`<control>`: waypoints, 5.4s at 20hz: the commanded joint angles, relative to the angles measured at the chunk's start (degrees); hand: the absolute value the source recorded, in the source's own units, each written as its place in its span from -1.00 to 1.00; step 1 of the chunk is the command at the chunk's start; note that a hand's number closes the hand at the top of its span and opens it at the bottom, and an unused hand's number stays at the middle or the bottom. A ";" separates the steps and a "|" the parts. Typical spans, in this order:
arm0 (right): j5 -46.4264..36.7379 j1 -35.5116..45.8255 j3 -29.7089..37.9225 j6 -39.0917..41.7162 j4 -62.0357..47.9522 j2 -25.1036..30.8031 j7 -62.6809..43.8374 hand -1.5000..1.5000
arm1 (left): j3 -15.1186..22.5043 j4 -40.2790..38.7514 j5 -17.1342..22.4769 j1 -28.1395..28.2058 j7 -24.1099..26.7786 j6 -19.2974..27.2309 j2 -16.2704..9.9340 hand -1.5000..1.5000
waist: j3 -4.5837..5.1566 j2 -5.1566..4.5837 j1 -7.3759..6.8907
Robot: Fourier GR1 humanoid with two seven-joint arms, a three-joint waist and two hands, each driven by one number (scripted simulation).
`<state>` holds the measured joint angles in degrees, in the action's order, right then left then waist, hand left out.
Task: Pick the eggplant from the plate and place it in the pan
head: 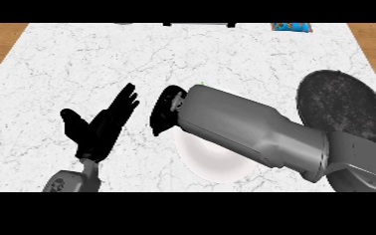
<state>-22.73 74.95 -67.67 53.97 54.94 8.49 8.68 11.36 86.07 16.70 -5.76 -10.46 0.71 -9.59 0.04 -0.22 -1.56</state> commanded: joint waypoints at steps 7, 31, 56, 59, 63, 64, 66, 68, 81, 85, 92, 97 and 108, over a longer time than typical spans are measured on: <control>-12.03 -1.87 -4.87 -5.19 -3.45 1.79 9.77 -1.00 | 1.57 1.49 -2.95 1.08 -0.43 1.67 2.38 0.00 | -0.03 -0.03 0.71; -29.19 -4.09 -1.28 -27.74 -24.94 -5.96 26.88 1.00 | -0.13 5.04 -2.54 3.20 -2.80 -1.36 2.63 0.00 | -0.03 -0.14 0.06; -2.87 -38.64 37.74 -62.59 2.97 16.26 7.99 1.00 | -10.76 5.60 -0.40 11.76 -0.80 3.03 -0.43 0.00 | -0.22 4.93 17.22; 3.84 -45.43 41.89 -61.98 7.96 18.03 9.89 1.00 | -9.95 6.68 -0.20 12.30 -0.85 2.31 -0.23 0.00 | -0.18 3.89 15.87; 9.57 -54.84 45.56 -60.48 16.39 23.59 10.88 1.00 | -9.62 7.33 -0.12 13.23 -0.71 1.08 -0.93 0.00 | 0.02 3.06 13.64; 10.67 -57.36 46.03 -60.63 19.03 24.01 10.20 1.00 | -8.96 8.00 -0.61 11.45 -0.73 1.61 -0.32 0.00 | 0.05 2.90 13.53; 13.03 -62.41 48.48 -61.13 24.44 27.09 10.09 1.00 | -7.75 8.68 0.04 12.08 -1.14 -0.25 -0.48 0.00 | 0.08 2.26 10.81; 12.34 -67.05 51.06 -63.50 30.59 31.69 8.88 1.00 | -5.74 8.45 -1.56 9.94 -1.54 0.47 0.65 0.00 | 0.09 1.57 8.33; 7.80 -71.75 64.70 -77.87 22.94 26.40 14.13 1.00 | -5.63 2.13 -1.53 -0.17 -3.65 -2.33 2.23 0.00 | -0.07 0.08 1.52; 9.76 -66.07 68.79 -79.17 12.52 23.21 20.87 1.00 | -3.20 0.22 -4.77 1.04 -0.70 -1.75 4.16 0.00 | -0.09 0.03 1.34; 9.12 -46.97 74.24 -77.77 -17.58 21.47 32.17 1.00 | -2.57 4.16 -4.49 4.06 -0.93 -3.71 3.66 0.00 | -0.14 -0.17 0.18; 3.44 -40.04 72.59 -78.00 -29.02 25.40 24.25 1.00 | -3.40 3.44 -3.20 0.05 -4.10 -3.79 3.88 0.00 | -0.13 -0.74 -0.96; 6.89 -34.88 76.43 -67.16 -40.34 21.11 34.65 -1.00 | -3.14 2.81 -4.01 1.49 -2.22 -4.93 3.72 0.00 | -0.37 -0.92 -1.13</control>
<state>-20.27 38.87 4.96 -17.45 15.99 32.43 39.11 8.35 89.65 12.81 -4.67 -13.60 -3.52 -5.59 0.05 -0.99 -2.66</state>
